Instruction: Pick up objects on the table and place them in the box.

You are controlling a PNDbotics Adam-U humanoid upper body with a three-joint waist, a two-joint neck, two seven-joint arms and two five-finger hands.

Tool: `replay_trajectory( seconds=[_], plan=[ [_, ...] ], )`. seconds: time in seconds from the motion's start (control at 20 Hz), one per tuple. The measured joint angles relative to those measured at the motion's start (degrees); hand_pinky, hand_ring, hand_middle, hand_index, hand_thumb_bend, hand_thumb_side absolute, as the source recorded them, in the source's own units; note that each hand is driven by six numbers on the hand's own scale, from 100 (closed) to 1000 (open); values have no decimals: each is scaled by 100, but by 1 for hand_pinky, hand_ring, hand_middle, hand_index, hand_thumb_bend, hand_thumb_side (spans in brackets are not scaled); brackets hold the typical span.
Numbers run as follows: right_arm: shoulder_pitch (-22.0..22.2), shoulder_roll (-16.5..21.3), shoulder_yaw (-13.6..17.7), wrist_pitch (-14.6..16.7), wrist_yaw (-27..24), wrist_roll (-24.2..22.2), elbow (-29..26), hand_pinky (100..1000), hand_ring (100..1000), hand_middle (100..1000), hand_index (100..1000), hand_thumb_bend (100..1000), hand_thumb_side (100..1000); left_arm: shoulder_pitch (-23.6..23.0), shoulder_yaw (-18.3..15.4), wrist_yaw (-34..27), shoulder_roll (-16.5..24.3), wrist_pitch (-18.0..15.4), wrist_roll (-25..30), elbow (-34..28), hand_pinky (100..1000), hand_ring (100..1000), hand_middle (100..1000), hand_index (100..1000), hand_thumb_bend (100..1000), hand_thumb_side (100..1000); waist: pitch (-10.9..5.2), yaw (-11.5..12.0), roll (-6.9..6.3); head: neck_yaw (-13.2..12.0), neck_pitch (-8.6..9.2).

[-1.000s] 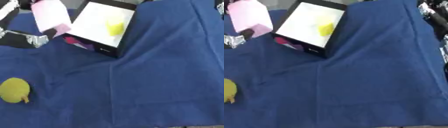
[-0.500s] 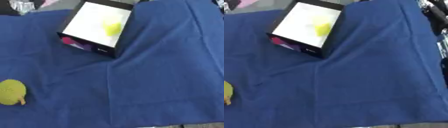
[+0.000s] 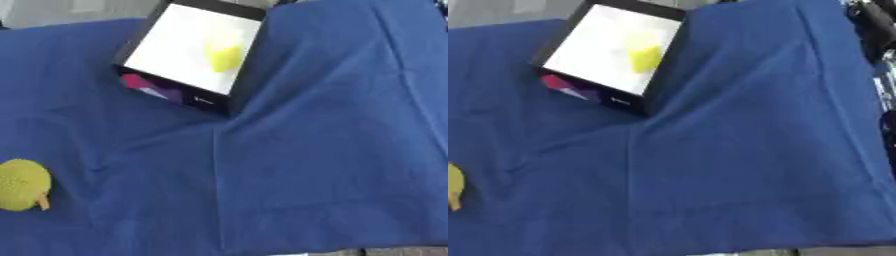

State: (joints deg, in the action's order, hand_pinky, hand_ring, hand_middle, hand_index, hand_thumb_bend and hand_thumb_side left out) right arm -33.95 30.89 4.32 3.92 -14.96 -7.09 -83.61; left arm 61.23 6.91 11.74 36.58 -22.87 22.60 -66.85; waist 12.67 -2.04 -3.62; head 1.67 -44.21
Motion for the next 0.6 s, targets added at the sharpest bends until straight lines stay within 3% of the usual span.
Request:
replay_trajectory(
  seconds=[0.3,0.6],
  plan=[
    [-115,-50,-14,3,-22,2,-24,1000,1000,1000,900,100,470,338,-10,403,-409,-227,137,607,426,273,524,793,392,100,8,-118,74,16,0],
    [-264,-181,-29,-10,-51,22,-32,1000,1000,1000,903,100,470,582,-166,1194,-864,-362,43,1209,428,275,522,788,414,100,54,-350,105,-98,15]
  ],
)
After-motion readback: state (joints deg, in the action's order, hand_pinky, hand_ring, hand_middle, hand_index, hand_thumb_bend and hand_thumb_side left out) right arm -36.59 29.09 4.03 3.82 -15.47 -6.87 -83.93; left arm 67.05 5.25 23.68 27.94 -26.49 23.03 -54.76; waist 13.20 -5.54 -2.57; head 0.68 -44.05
